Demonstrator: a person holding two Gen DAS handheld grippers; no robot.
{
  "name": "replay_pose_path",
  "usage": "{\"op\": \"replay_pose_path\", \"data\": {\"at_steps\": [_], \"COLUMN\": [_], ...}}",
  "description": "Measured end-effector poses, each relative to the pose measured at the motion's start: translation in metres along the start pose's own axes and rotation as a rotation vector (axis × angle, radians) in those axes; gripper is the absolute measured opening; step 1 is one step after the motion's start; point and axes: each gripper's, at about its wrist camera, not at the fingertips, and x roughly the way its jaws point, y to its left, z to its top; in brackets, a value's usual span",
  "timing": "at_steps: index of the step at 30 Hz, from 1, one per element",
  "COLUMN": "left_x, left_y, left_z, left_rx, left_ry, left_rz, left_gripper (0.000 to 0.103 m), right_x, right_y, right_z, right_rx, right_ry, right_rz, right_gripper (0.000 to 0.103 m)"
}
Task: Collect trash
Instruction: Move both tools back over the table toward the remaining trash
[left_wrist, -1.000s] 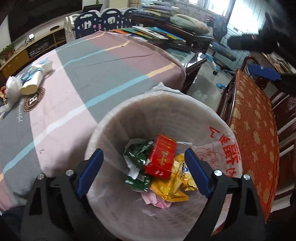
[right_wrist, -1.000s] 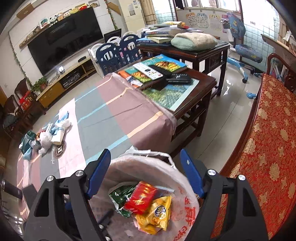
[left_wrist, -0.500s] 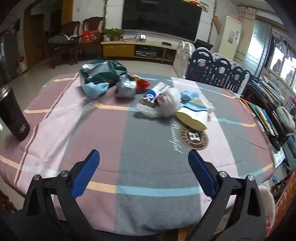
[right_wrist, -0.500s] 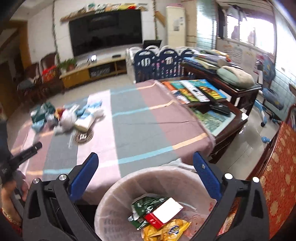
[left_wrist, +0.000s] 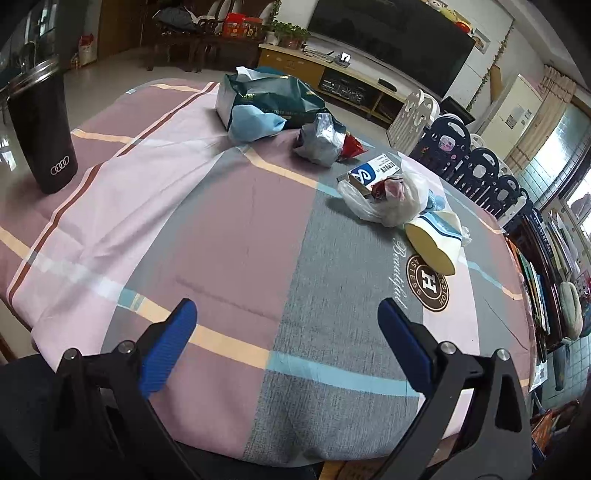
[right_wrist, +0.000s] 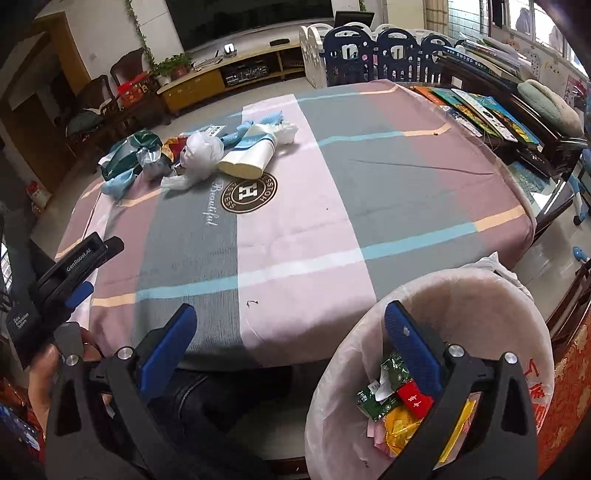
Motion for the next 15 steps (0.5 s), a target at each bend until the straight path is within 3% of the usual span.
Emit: {"op": "replay_pose_path", "data": {"at_steps": [15], "left_x": [0.003], "left_y": [-0.001], "left_z": [-0.001], "left_rx": [-0.008], "left_ry": [0.011], "left_rz": [0.037], "left_gripper": [0.098], "right_x": [0.013], "right_y": [-0.010], "right_z": [-0.003], "right_rx": [0.040], "right_ry": [0.064], "right_rz": [0.001], "right_gripper": [0.099]}}
